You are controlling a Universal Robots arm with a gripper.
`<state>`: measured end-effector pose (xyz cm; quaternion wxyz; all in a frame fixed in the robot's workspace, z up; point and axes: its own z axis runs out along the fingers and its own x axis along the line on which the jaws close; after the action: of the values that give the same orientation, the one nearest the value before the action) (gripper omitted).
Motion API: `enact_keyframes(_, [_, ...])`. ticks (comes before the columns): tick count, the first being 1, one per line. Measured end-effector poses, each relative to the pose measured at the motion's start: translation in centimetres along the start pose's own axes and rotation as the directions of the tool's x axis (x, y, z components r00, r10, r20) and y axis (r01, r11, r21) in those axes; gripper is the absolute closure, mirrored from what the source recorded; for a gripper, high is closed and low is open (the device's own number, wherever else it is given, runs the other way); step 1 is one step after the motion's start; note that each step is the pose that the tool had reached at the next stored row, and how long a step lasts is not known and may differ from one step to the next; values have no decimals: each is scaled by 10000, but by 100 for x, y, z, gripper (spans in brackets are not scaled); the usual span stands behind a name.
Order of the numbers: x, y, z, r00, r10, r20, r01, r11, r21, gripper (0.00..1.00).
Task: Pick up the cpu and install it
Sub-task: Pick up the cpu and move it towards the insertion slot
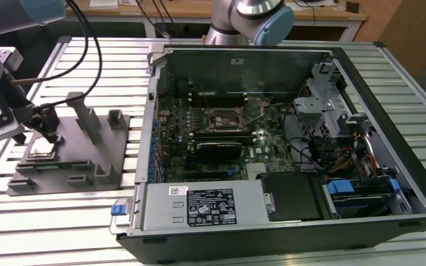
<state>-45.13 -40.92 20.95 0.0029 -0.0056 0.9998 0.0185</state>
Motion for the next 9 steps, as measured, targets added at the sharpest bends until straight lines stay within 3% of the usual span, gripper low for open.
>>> enact_keyframes(1, [-2, 0, 7, 10000, 0, 0, 0, 10000, 3, 34])
enact_keyframes(9, [-8, -4, 88, 10000, 0, -3, 0, 10000, 12, 34])
